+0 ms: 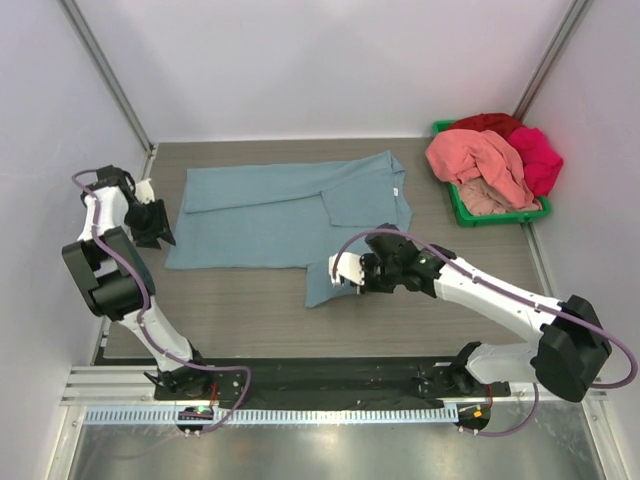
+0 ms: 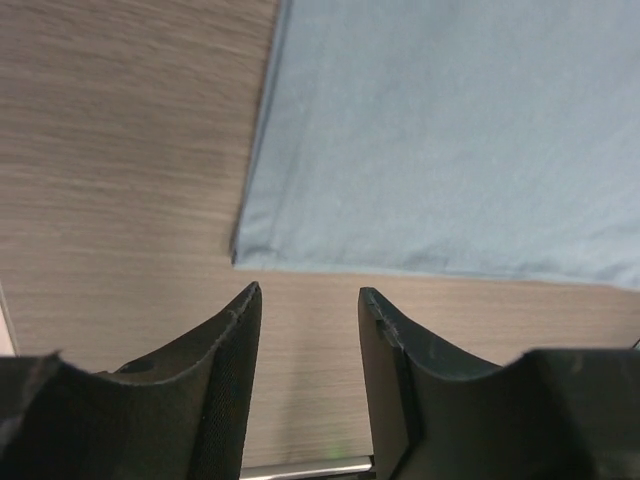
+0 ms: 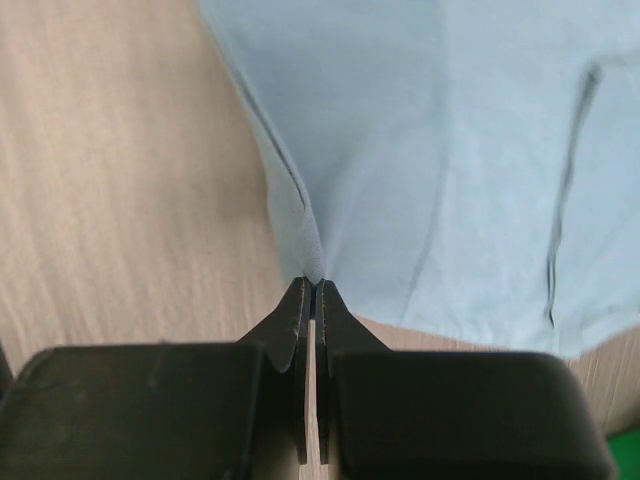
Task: Fold and stack the t-shirts
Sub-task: Fold the tshirt
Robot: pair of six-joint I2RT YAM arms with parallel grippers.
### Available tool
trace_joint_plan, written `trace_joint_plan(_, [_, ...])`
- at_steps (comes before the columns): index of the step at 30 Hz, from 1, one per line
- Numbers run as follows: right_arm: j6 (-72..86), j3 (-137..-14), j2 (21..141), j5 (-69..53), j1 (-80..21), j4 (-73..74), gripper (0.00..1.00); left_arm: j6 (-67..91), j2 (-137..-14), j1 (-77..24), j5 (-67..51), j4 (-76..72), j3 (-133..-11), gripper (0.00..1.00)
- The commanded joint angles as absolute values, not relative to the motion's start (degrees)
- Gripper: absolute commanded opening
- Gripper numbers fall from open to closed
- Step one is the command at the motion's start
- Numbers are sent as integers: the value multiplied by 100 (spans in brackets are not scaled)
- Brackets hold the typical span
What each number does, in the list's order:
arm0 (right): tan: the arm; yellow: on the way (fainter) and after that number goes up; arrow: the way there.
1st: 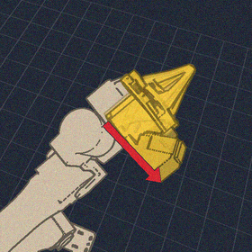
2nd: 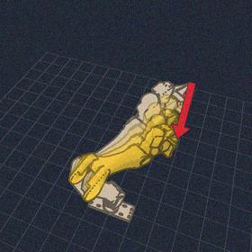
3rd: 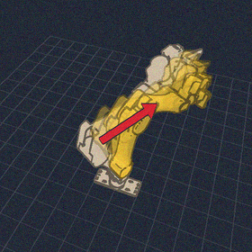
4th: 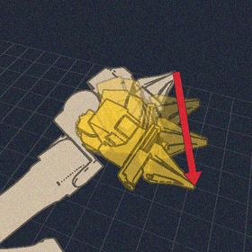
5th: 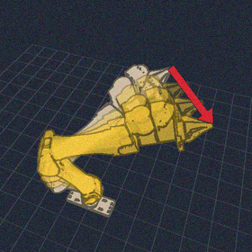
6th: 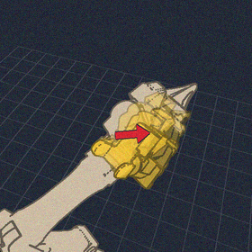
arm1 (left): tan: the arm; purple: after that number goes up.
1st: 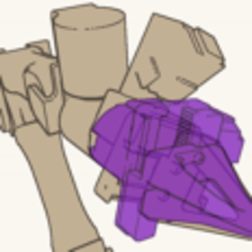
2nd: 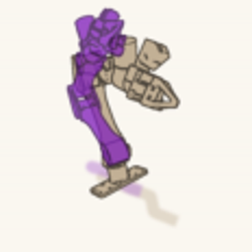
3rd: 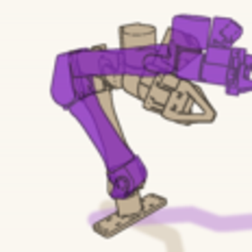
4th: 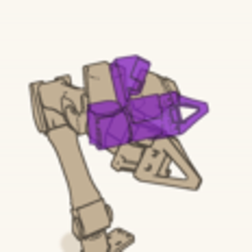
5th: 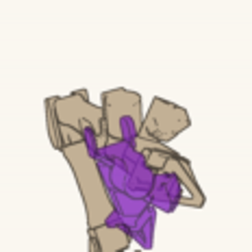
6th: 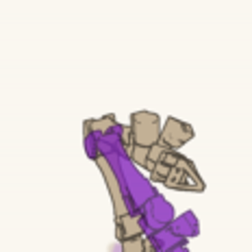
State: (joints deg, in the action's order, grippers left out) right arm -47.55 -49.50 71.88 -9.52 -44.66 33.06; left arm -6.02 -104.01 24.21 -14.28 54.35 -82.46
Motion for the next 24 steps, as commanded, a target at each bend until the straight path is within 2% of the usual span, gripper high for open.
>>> trace_joint_plan(1, [-4193,-5282,7241,-729,-4175,2936,1,-308,-11012,2540,-1811,5809,-8648,45])
trace_joint_plan(5, [-4148,-5484,7444,-791,-3938,2787,1,-255,-11460,2540,-1609,5801,-8973,34])
trace_joint_plan(9, [-4166,-5712,7585,-852,-3841,2769,1,-220,-11707,2558,-1442,5792,-9211,27])
trace_joint_plan(14, [-4105,-5809,7716,-949,-3806,2760,1,-237,-11725,2558,-1205,5810,-9290,29])
trace_joint_plan(17, [-4070,-5792,7752,-1002,-3797,2707,1,-246,-11532,2584,-1081,5731,-9123,34])
trace_joint_plan(24, [-4043,-5818,7840,-1046,-3779,2654,1,-351,-11259,2593,-976,5625,-8509,34])
